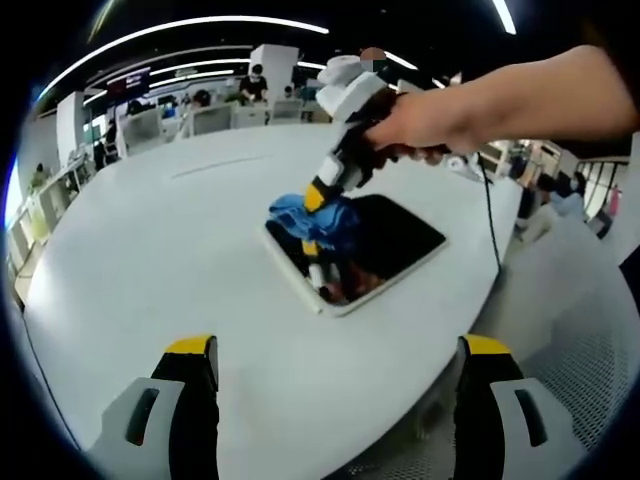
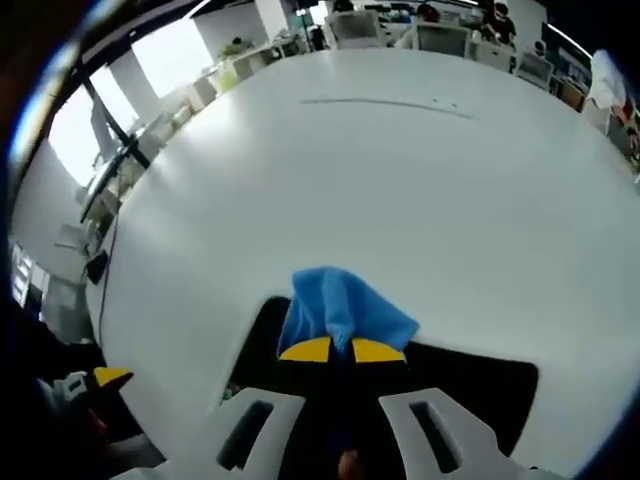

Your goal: Wipe the mirror surface with the cleaning cloth until all visible marks leave the cleaned area.

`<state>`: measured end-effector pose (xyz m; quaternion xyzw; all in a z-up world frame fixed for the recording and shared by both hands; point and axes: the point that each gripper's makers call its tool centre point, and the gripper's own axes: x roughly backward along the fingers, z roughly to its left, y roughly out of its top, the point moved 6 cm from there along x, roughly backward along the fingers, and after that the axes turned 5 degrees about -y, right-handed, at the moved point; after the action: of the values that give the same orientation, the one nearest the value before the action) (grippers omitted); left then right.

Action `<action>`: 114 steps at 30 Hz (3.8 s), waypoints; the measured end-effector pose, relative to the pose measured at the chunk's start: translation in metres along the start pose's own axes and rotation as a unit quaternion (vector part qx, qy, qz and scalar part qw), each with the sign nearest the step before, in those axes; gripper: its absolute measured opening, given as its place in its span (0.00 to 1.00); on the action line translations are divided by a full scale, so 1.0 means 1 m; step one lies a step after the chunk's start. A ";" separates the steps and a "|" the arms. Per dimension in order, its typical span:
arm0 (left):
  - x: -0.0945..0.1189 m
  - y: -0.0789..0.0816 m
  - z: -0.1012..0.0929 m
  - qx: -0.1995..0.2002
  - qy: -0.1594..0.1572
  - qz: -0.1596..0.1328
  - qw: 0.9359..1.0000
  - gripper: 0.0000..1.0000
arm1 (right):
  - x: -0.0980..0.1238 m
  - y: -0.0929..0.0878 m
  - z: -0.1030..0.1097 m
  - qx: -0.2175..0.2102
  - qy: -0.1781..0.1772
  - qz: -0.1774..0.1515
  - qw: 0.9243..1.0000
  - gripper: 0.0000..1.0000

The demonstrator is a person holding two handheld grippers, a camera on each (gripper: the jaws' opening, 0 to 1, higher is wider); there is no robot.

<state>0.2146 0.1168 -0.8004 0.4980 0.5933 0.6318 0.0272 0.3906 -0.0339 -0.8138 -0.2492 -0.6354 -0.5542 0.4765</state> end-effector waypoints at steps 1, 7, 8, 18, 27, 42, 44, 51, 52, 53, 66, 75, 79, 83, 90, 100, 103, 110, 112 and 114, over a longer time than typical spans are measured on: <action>0.000 0.000 0.000 0.000 0.000 0.000 1.000 0.99 | 0.000 0.000 0.000 -0.010 -0.004 0.003 1.000 0.00; 0.000 -0.001 0.000 -0.001 0.000 0.002 1.000 0.99 | 0.000 -0.005 0.002 -0.017 -0.007 0.005 1.000 0.00; 0.000 -0.002 0.000 0.000 0.000 0.003 1.000 0.99 | -0.001 -0.006 0.002 -0.015 -0.006 0.005 1.000 0.00; 0.000 0.002 -0.001 -0.002 -0.002 -0.010 1.000 0.99 | 0.005 -0.021 0.007 -0.029 -0.007 0.002 1.000 0.00; -0.001 0.002 -0.002 -0.004 -0.006 -0.010 1.000 0.99 | 0.010 -0.036 0.013 -0.060 -0.013 0.015 0.998 0.00; -0.003 0.005 -0.006 -0.007 -0.022 -0.022 0.999 0.99 | 0.022 -0.056 0.022 -0.077 -0.009 0.019 0.997 0.00; -0.003 0.006 -0.005 -0.004 -0.017 -0.024 1.000 0.99 | 0.022 -0.059 0.023 -0.076 -0.009 0.021 0.997 0.00; 0.000 0.005 -0.001 -0.002 -0.001 -0.021 1.000 0.99 | 0.027 -0.069 0.026 -0.077 -0.001 0.038 0.996 0.00; 0.001 0.005 -0.001 -0.001 0.000 -0.018 1.000 0.99 | 0.028 -0.071 0.027 -0.077 0.000 0.041 0.996 0.00; 0.002 0.007 -0.001 0.001 0.000 -0.023 1.000 0.99 | 0.030 -0.073 0.028 -0.077 0.001 0.042 0.996 0.00; 0.013 0.028 -0.004 0.023 -0.010 -0.073 0.997 0.99 | 0.039 -0.089 0.039 -0.082 0.006 0.046 0.996 0.00; 0.001 0.018 -0.012 -0.005 0.004 -0.052 0.999 0.99 | 0.041 -0.094 0.043 -0.095 0.007 0.037 0.995 0.00; -0.002 0.014 -0.016 -0.015 -0.008 -0.040 0.999 0.99 | 0.041 -0.095 0.044 -0.095 0.009 0.045 0.994 0.00; 0.000 0.009 -0.012 -0.004 0.000 -0.034 0.999 0.99 | 0.043 -0.099 0.047 -0.086 0.015 0.050 0.995 0.00; 0.000 0.008 -0.011 -0.004 0.006 -0.031 0.999 0.99 | 0.046 -0.103 0.051 -0.068 0.012 0.054 0.996 0.00; -0.002 0.004 -0.009 -0.004 0.002 -0.027 1.000 0.99 | 0.049 -0.106 0.049 -0.064 0.028 0.056 0.996 0.00; 0.000 0.003 -0.008 -0.009 -0.002 -0.032 0.999 0.99 | 0.046 -0.105 0.048 -0.056 0.033 0.062 0.996 0.00; 0.006 0.003 0.003 -0.007 0.024 -0.051 0.998 0.99 | 0.047 -0.105 0.047 -0.026 0.040 0.054 0.997 0.00; 0.005 0.001 0.006 -0.004 0.028 -0.047 0.998 0.99 | 0.048 -0.106 0.045 -0.036 0.053 0.050 0.997 0.00; 0.005 0.001 0.006 -0.007 0.028 -0.043 0.999 0.99 | 0.049 -0.106 0.043 -0.053 0.058 0.053 0.995 0.00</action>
<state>0.2162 0.1236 -0.7981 0.4536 0.6106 0.6478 0.0413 0.2661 -0.0316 -0.8175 -0.2750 -0.5620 -0.5748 0.5274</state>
